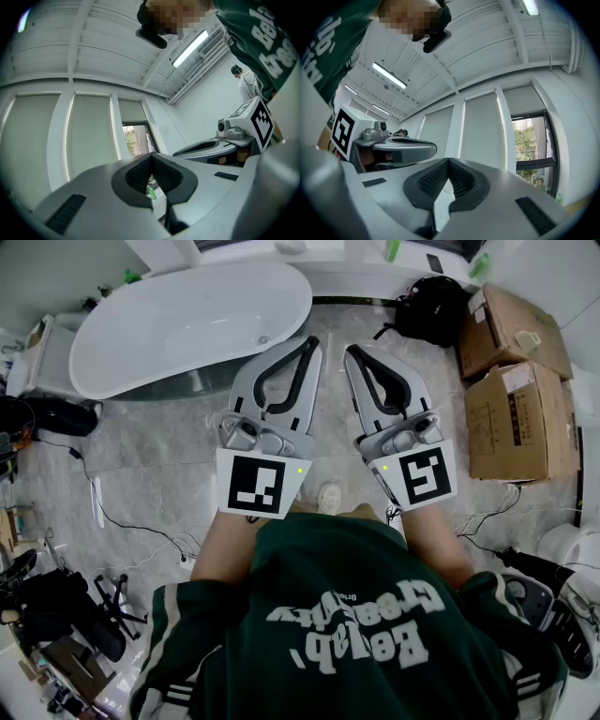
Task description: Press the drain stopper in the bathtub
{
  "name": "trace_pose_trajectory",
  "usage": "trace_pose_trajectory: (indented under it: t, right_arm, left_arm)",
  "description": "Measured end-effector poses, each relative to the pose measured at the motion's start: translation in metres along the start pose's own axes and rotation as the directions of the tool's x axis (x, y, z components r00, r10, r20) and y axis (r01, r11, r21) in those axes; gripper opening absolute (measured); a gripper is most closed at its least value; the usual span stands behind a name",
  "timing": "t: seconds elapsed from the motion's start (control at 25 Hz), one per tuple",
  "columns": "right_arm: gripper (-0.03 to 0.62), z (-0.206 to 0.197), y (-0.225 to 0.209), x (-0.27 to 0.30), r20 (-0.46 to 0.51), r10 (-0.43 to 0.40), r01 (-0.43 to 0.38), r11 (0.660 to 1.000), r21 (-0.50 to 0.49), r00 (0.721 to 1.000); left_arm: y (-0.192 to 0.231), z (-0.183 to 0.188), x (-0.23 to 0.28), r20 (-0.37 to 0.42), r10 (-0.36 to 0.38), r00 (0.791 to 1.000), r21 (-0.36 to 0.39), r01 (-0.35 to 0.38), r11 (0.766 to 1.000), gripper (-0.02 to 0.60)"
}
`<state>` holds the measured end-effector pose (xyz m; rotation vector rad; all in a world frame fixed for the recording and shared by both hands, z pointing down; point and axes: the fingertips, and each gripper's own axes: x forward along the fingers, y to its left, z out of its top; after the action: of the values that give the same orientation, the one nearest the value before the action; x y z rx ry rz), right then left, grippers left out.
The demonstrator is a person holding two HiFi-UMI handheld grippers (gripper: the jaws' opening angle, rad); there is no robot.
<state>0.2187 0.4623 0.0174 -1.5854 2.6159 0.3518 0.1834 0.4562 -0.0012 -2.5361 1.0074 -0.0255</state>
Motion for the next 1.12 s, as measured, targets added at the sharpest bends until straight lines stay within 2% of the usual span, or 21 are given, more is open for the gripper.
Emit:
trace_pose_trajectory:
  t: [0.2,0.4,0.84,1.12]
  right_arm:
    - [0.015,0.004,-0.002,-0.003,0.04,0.013,-0.014,1.0,0.003,0.999]
    - [0.015,-0.003,-0.003,-0.009,0.026,0.015,-0.015,1.0,0.016,1.0]
    - [0.015,-0.007,-0.013,-0.002,0.022,-0.011,0.01,0.999,0.045,1.0]
    - [0.015,-0.006,-0.009,0.009,0.039,0.013,-0.015,0.999,0.049,0.999]
  left_arm:
    - [-0.004,-0.002,0.0,-0.008,0.005,1.0,-0.006,-0.005,1.0,0.008]
    - [-0.008,-0.007,-0.003,-0.032,0.012,0.999,-0.01,-0.013,1.0,0.008]
    - [0.022,-0.01,-0.017,-0.042,0.072,0.997,-0.013,-0.072,0.997,0.008]
    - [0.046,-0.013,-0.025,-0.055,0.127,0.99,-0.016,-0.128,0.992,0.008]
